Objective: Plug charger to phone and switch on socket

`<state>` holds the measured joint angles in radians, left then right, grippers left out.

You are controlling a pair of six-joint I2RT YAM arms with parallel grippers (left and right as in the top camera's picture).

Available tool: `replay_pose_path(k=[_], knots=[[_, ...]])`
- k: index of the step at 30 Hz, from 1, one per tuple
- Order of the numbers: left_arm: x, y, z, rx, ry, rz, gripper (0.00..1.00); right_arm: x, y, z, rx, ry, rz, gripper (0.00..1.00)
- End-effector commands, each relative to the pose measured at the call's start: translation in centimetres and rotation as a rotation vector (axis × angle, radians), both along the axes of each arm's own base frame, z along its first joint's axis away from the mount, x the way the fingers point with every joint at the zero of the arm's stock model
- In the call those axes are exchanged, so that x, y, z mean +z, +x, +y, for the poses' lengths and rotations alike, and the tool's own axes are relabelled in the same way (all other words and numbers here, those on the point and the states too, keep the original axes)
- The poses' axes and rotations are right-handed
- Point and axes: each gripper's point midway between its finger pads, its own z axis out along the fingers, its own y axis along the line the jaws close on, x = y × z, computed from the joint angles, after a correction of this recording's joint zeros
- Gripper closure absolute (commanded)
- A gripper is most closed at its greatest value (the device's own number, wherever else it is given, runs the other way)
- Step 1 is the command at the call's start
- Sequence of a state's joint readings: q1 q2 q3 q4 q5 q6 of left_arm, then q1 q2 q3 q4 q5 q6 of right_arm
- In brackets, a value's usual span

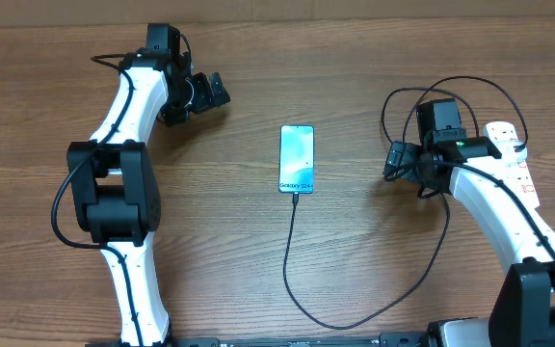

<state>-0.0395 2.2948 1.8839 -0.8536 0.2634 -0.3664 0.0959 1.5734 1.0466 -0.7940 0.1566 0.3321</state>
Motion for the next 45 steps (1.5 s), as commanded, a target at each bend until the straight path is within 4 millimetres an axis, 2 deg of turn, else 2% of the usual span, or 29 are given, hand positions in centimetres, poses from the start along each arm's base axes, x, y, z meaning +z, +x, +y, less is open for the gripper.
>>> replay_pose_path(k=[1,11,14,17,20,24,25,33,39,45], knots=[[1.3,0.2,-0.1,-0.006,0.011,-0.028,0.00,0.8,0.1,0.0,0.007,0.001,-0.029,0.00],[1.5,0.2,-0.2,-0.008,0.011,-0.031,0.00,0.8,0.1,0.0,0.007,0.001,-0.029,0.00],[2.9,0.3,-0.3,-0.009,0.010,-0.060,0.00,0.8,0.1,0.0,0.007,0.001,-0.029,0.00],[6.1,0.4,-0.7,-0.017,0.007,-0.123,0.00,0.8,0.1,0.0,0.007,0.001,-0.029,0.00],[10.1,0.3,-1.2,-0.026,0.002,-0.204,0.00,0.8,0.1,0.0,0.007,0.001,-0.029,0.00],[16.0,-0.4,-1.8,-0.037,-0.007,-0.321,0.00,0.8,0.1,0.0,0.007,0.001,-0.029,0.00],[17.9,-0.8,-1.8,-0.038,-0.009,-0.361,0.00,0.8,0.1,0.0,0.007,0.001,-0.029,0.00],[26.5,-3.5,-1.6,-0.036,-0.020,-0.539,0.00,0.8,0.1,0.0,0.007,0.001,-0.029,0.00],[30.6,-5.4,-1.4,-0.035,-0.025,-0.631,0.00,0.8,0.1,0.0,0.007,0.001,-0.029,0.00],[32.3,-6.4,-1.4,-0.034,-0.028,-0.669,0.00,0.8,0.1,0.0,0.007,0.001,-0.029,0.00]])
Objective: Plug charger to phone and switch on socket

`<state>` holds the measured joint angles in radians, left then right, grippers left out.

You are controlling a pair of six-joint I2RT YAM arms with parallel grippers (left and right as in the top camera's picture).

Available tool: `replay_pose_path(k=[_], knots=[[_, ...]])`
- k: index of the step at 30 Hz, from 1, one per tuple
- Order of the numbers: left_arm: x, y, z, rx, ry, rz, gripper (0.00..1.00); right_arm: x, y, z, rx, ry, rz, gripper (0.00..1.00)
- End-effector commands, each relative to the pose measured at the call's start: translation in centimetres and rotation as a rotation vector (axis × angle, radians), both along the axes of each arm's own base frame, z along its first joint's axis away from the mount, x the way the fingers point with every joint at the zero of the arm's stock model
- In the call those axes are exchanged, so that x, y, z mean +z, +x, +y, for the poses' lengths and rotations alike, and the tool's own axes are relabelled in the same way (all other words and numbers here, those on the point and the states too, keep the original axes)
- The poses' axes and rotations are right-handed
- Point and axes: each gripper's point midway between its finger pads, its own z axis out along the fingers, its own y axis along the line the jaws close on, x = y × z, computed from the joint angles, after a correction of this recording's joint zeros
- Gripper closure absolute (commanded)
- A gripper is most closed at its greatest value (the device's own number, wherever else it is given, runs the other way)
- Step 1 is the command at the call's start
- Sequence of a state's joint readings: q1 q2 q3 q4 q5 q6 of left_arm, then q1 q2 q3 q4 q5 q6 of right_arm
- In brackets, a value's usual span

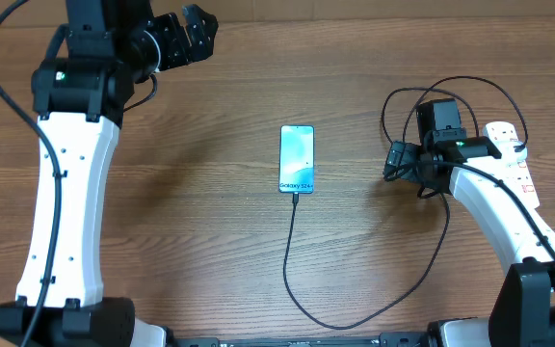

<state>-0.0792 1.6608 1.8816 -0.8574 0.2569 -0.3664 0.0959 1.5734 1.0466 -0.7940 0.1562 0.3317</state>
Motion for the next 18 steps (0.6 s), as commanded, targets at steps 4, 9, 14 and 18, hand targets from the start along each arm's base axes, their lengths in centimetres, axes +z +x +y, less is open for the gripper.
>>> replay_pose_path(k=[4,9,14,18], knots=[[2.5,-1.2,0.2,0.002,0.002,-0.058,0.00,0.8,0.1,0.0,0.006,0.000,-0.029,0.00],[2.5,-2.4,2.3,0.081,0.093,-0.047,0.00,0.8,0.1,0.0,0.006,0.000,-0.029,0.00],[0.1,-5.4,4.6,0.162,0.193,0.097,0.00,0.8,0.1,0.0,0.006,0.000,-0.029,0.00],[-3.1,-8.8,6.0,0.188,0.273,0.280,0.00,0.8,0.1,0.0,0.006,0.000,-0.029,0.00]])
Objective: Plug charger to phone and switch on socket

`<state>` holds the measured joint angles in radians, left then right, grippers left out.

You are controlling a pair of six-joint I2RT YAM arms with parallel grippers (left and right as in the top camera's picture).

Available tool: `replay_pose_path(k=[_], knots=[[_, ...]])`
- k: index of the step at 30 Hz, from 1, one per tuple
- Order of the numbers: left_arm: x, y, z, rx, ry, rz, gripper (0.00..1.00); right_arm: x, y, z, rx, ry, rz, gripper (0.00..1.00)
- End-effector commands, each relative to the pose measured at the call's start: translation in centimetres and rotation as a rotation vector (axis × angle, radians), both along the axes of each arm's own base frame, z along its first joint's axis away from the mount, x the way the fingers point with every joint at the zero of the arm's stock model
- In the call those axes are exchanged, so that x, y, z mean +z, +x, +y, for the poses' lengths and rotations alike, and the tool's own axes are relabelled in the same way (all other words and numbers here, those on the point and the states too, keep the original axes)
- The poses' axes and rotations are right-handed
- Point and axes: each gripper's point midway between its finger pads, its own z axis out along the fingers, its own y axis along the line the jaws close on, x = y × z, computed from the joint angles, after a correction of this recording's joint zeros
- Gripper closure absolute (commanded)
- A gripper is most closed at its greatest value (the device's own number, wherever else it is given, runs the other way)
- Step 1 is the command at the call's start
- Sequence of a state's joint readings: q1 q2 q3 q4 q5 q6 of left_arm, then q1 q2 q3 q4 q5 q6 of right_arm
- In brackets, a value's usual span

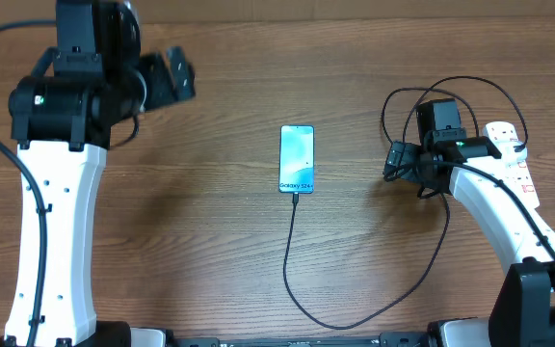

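Note:
A blue-screened phone [297, 158] lies face up at the table's middle. A thin black charger cable [293, 260] runs from its lower end in a loop toward the right. The white power socket strip [512, 145] lies at the far right, partly under my right arm. My right gripper [391, 161] hovers left of the strip, well right of the phone; whether it is open or shut does not show. My left gripper [175, 77] is raised high at the upper left, far from the phone, fingers apart and empty.
The wooden table [210, 241] fills the view. The left arm's white link [56, 231] stands tall over the table's left side. A black cable loop [451, 92] arcs above the right wrist.
The left arm has shifted a little further left and lower in the overhead view, its gripper now lower than before. Phone, cable and right arm are unchanged.
At first the left arm was folded low at the left with its gripper near the upper left. Then it stood raised high, gripper at the top. Now it sits slightly lower and further left. The phone stayed plugged and the right arm stayed still throughout.

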<state>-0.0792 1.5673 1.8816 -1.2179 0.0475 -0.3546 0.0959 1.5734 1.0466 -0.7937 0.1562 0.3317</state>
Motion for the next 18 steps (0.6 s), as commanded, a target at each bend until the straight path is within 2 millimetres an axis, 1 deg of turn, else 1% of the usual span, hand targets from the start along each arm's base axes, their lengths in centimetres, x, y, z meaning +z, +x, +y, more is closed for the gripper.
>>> replay_pose_path(k=[1,2,4,11,18], knots=[[-0.9,-2.2,2.1,0.041,0.116,0.074,0.00,0.8,0.1,0.0,0.006,0.000,-0.028,0.00],[-1.4,-2.7,2.3,0.039,0.126,0.105,0.00,0.8,0.1,0.0,0.006,0.000,-0.028,0.00],[-2.1,-3.2,2.3,0.033,0.130,0.137,0.00,0.8,0.1,0.0,0.006,0.000,-0.028,0.00],[-4.1,-3.7,1.1,-0.006,0.076,0.192,0.00,0.8,0.1,0.0,0.006,0.000,-0.028,0.00],[-6.9,-4.1,1.1,-0.009,0.078,0.242,0.00,0.8,0.1,0.0,0.006,0.000,-0.028,0.00]])
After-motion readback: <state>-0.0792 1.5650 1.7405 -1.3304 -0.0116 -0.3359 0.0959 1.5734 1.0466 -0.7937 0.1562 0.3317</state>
